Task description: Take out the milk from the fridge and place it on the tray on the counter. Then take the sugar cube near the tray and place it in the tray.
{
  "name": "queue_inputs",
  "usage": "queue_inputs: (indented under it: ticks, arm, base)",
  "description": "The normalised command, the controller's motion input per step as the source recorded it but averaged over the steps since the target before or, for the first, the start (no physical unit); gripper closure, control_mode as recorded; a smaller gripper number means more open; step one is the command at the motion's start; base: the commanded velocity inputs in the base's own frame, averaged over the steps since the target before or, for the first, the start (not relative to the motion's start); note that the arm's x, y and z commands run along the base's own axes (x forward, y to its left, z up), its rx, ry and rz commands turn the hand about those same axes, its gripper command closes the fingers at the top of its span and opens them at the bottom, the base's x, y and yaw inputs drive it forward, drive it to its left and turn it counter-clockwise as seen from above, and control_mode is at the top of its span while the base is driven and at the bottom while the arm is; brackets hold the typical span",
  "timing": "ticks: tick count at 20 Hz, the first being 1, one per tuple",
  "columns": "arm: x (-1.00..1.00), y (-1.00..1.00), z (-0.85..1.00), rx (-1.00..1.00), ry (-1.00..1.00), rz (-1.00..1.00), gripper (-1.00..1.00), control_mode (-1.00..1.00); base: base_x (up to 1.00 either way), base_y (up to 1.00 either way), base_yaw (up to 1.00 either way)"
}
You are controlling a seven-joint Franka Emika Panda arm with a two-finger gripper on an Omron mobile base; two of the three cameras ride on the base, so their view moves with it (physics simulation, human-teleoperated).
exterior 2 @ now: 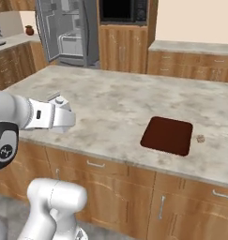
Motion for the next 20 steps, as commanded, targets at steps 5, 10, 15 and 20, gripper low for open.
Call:
queue_inputs:
  ticks: [5,10,15,20]
  arm:
    - [0.00,0.00,0.00,0.00,0.00,0.00,1.00,1.00]
    - [0.00,0.00,0.00,0.00,0.00,0.00,1.00,1.00]
    - [0.00,0.00,0.00,0.00,0.00,0.00,1.00,1.00]
    - [0.00,0.00,0.00,0.00,0.00,0.00,1.00,1.00]
  base:
    - [0.00,-1.00,-0.01]
    - [0.39,-0.45,-0.03]
    - [0.68,-0.25,0.03]
    - [0.46,-0.03,-0.24]
